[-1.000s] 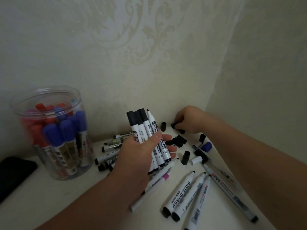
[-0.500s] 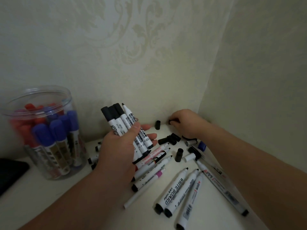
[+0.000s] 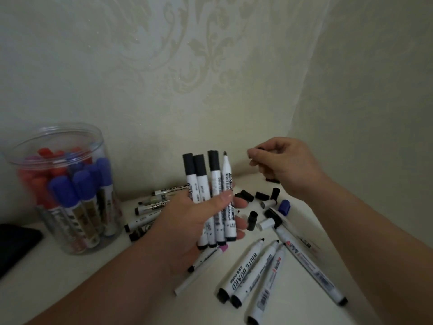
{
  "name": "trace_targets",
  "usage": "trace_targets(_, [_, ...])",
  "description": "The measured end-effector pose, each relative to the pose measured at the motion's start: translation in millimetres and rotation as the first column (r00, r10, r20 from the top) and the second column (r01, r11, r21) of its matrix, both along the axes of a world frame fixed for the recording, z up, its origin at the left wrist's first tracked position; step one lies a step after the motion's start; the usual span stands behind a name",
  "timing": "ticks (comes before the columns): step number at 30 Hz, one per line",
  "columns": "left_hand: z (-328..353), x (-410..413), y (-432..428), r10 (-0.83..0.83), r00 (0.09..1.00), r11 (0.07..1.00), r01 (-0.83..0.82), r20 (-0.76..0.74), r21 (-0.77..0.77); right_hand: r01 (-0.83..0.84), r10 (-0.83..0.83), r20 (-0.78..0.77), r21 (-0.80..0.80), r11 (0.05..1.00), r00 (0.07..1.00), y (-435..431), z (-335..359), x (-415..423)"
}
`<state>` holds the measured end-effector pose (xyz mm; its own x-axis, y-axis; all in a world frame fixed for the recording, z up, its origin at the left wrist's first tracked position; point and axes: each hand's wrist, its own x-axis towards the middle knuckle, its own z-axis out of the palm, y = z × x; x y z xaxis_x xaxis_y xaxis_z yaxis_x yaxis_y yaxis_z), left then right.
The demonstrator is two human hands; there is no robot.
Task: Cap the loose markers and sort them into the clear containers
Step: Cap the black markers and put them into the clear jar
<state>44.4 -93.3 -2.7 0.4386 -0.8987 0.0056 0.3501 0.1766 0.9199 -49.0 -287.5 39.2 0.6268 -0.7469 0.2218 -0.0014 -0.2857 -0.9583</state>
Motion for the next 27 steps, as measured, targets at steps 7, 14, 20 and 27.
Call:
trace_targets(7, [-1, -7, 3, -0.157, 0.981, 0.987, 0.153, 0.116, 0.043, -0.118, 0.063, 0.219, 0.247, 0.962, 0.974, 35, 5, -60])
trace_targets(14, [3, -15, 8, -0.192, 0.959, 0.98, 0.176, 0.208, 0.092, -0.03, -0.037, 0.271, 0.239, 0.971, 0.962, 49, -1, -73])
trace_targets(20, [5, -17, 9, -0.266, 0.928, 0.962, 0.239, 0.261, 0.13, -0.121, -0.028, 0.412, 0.33, 0.936, 0.911, 55, -2, -68])
trace_targets(27, [2, -17, 9, -0.309, 0.909, 0.949, 0.274, 0.278, 0.157, -0.141, 0.021, 0.384, 0.287, 0.948, 0.923, 57, -3, -69])
